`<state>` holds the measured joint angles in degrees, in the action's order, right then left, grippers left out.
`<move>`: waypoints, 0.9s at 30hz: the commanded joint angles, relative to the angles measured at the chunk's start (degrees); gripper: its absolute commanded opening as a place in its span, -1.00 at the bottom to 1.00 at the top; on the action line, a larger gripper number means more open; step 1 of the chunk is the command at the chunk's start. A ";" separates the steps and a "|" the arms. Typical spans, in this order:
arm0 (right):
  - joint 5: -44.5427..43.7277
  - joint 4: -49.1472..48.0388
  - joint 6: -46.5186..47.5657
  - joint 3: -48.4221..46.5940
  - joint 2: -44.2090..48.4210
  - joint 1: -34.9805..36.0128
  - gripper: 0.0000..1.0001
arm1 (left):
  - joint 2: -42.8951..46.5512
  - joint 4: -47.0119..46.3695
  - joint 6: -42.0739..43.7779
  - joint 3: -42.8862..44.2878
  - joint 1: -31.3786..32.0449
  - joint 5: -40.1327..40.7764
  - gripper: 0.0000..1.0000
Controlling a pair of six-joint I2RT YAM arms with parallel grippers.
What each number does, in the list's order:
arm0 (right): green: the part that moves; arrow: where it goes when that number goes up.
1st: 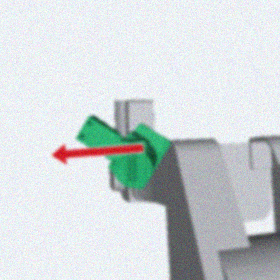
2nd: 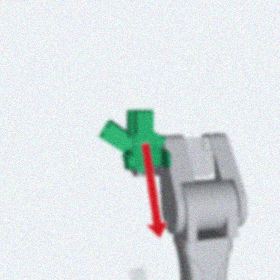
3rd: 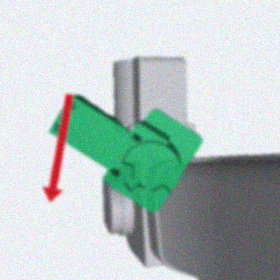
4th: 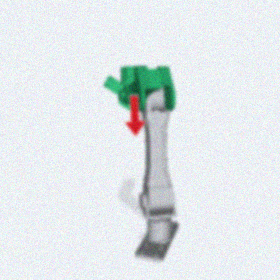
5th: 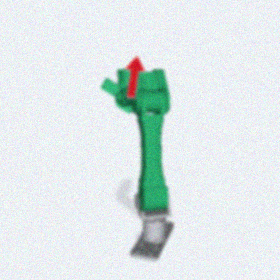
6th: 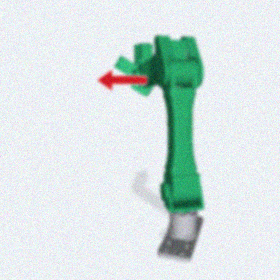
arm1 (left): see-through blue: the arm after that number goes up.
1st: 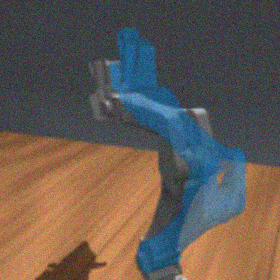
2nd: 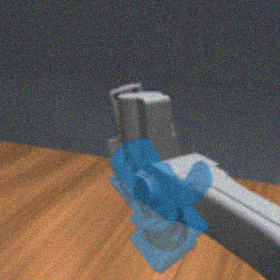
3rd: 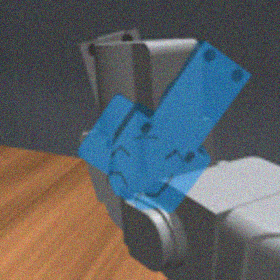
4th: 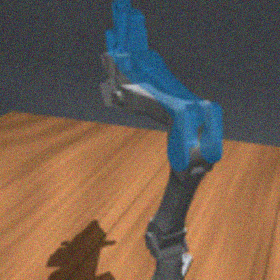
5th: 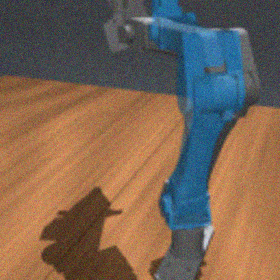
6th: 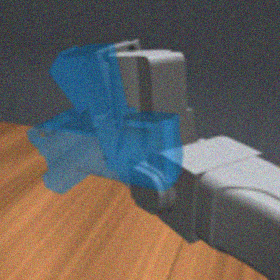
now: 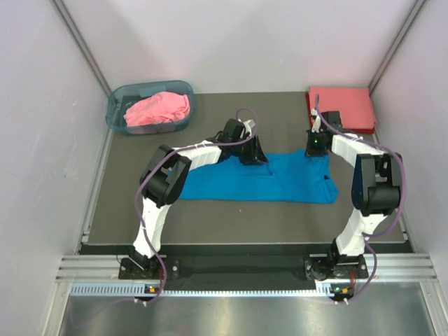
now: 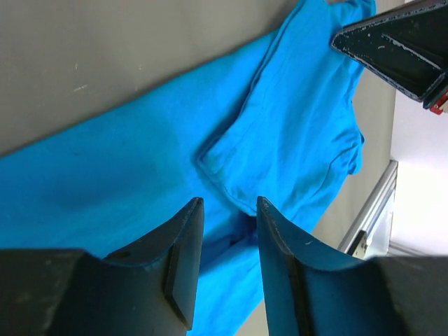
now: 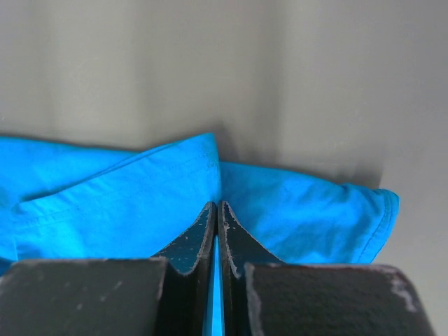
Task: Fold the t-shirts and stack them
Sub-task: Fold the tshirt
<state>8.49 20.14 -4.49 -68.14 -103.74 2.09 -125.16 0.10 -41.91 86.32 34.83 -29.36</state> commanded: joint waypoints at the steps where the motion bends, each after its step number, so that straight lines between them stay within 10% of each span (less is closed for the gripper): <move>1: 0.03 -2.12 0.36 0.46 1.53 -0.24 -1.00 | -0.96 -0.45 0.25 2.36 0.41 1.59 -0.17; 20: 0.82 -2.04 0.45 1.08 2.41 -0.33 -1.00 | -7.55 -1.51 -4.41 9.03 2.61 0.63 -0.21; 27: 0.83 -2.04 0.27 0.90 2.49 -0.33 -0.99 | -6.41 -0.37 -3.88 10.09 2.53 0.98 -0.63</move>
<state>8.75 19.73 -4.49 -66.78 -103.68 2.09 -132.55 0.40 -46.46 93.62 37.23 -28.45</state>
